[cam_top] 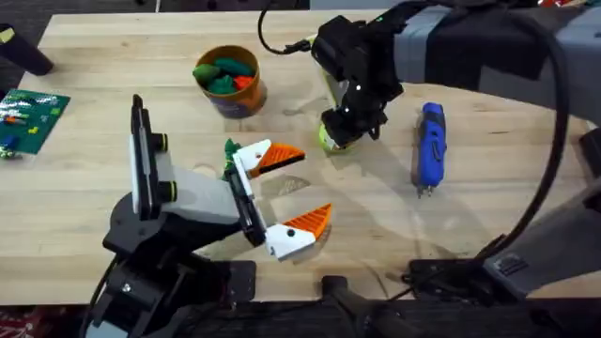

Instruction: Pick up the gripper from the table and insert it into the empty holder that is missing its gripper. Then pick up a screw, insert it into the mounting hole, and use the screwdriver to tighten it. Finally, clean up the table by picking up the vegetable and placing it into the bucket.

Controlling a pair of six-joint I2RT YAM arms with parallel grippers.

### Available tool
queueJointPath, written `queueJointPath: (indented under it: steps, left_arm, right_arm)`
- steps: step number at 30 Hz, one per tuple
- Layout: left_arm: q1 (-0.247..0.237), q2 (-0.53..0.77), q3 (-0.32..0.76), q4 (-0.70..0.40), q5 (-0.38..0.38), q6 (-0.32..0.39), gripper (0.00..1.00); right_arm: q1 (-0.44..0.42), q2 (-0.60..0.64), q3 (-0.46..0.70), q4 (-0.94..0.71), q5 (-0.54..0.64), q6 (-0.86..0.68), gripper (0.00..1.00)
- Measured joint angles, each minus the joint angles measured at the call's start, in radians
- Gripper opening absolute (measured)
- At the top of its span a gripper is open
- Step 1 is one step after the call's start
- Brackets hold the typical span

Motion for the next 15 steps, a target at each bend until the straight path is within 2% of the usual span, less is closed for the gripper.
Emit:
queueJointPath:
  steps: [7,15]
  left_arm:
    - [0.0,0.0,0.0,0.0,0.0,0.0,0.986]
    - [0.0,0.0,0.0,0.0,0.0,0.0,0.986]
  right_arm:
    - [0.0,-0.048,0.018,-0.057,-0.003,0.0,0.007]
    - [0.0,-0.117,0.158,-0.172,-0.006,-0.001,0.007]
